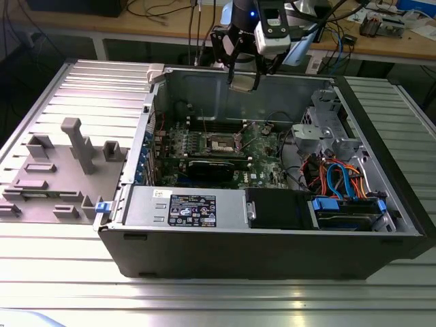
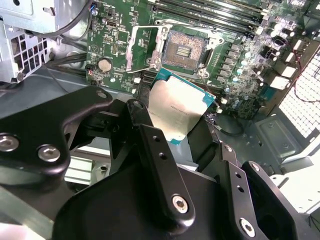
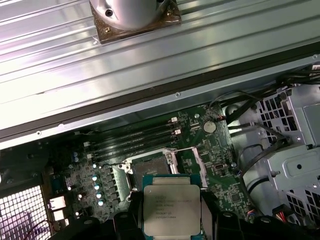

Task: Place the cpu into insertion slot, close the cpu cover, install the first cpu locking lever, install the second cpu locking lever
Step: 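Place the cpu into insertion slot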

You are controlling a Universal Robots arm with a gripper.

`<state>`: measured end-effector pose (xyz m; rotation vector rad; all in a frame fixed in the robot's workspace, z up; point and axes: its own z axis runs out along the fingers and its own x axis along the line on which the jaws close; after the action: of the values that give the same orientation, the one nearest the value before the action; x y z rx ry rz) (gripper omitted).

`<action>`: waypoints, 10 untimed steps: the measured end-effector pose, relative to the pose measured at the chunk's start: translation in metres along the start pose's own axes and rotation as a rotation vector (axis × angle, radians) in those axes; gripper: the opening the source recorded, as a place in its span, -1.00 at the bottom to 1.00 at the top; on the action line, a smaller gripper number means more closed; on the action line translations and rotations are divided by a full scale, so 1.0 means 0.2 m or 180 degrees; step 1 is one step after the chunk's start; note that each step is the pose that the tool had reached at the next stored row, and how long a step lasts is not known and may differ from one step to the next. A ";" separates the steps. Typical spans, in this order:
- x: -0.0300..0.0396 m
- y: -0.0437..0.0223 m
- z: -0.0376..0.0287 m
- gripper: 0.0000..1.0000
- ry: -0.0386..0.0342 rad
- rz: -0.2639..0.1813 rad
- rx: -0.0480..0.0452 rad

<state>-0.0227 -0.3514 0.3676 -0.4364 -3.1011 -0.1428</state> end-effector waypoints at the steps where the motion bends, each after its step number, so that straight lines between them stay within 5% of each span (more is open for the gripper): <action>1: 0.000 0.000 0.000 0.08 -0.0001 0.0012 0.0000; 10: 0.000 0.000 0.000 0.08 -0.0010 0.0110 -0.0002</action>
<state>-0.0227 -0.3514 0.3676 -0.4906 -3.0946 -0.1430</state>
